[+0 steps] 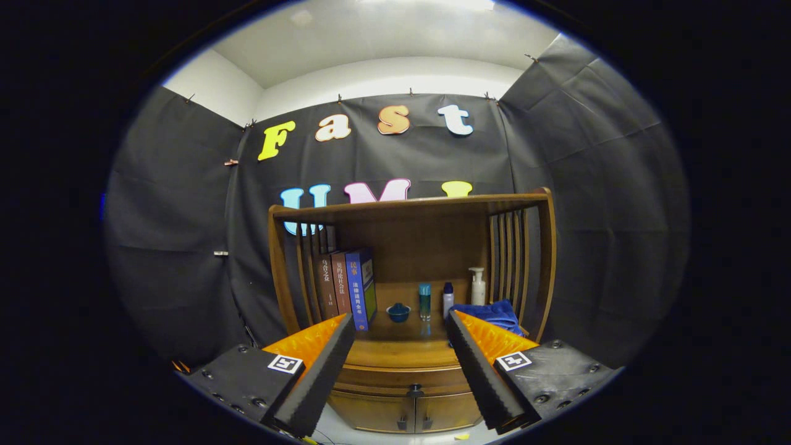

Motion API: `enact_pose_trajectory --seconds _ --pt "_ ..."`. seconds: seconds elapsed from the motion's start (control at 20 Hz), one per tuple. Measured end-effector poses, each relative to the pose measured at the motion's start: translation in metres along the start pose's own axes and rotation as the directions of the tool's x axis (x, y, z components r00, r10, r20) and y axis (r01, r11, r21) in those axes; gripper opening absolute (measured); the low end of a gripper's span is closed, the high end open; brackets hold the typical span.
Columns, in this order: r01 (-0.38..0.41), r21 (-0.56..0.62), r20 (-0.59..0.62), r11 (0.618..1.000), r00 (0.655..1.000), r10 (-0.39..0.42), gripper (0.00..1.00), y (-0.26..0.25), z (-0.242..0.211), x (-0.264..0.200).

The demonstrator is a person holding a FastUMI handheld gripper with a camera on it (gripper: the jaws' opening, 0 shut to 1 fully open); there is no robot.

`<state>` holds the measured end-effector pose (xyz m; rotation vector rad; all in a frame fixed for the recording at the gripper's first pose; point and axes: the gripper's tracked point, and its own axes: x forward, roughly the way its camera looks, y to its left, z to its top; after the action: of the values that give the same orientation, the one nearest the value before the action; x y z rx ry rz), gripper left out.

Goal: Pull open the drawer, take out the items inside it, and place them on the countertop above the cabinet.

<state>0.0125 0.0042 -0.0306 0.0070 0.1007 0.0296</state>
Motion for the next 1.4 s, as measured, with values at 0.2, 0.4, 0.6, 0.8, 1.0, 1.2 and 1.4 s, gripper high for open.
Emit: enact_pose_trajectory --seconds 0.2,0.4,0.6,0.8,1.0,1.2,1.4 --pt "0.007 0.007 -0.051 1.0 0.999 -0.006 0.98 0.002 -0.035 0.018" --pt "0.014 0.007 -0.128 1.0 0.992 -0.013 0.98 -0.002 -0.087 0.036" --pt "0.023 0.013 -0.222 1.0 0.975 -0.019 0.99 -0.007 -0.142 0.062" --pt "0.053 0.017 -0.296 0.998 0.954 -0.045 0.99 -0.014 -0.19 0.081" --pt "0.068 0.03 -0.386 0.997 0.921 -0.051 0.99 -0.02 -0.241 0.096" --pt "0.104 0.052 -0.452 0.993 0.889 -0.069 0.97 -0.033 -0.284 0.109" --pt "0.124 0.053 -0.51 0.991 0.856 -0.08 0.92 -0.04 -0.317 0.119"
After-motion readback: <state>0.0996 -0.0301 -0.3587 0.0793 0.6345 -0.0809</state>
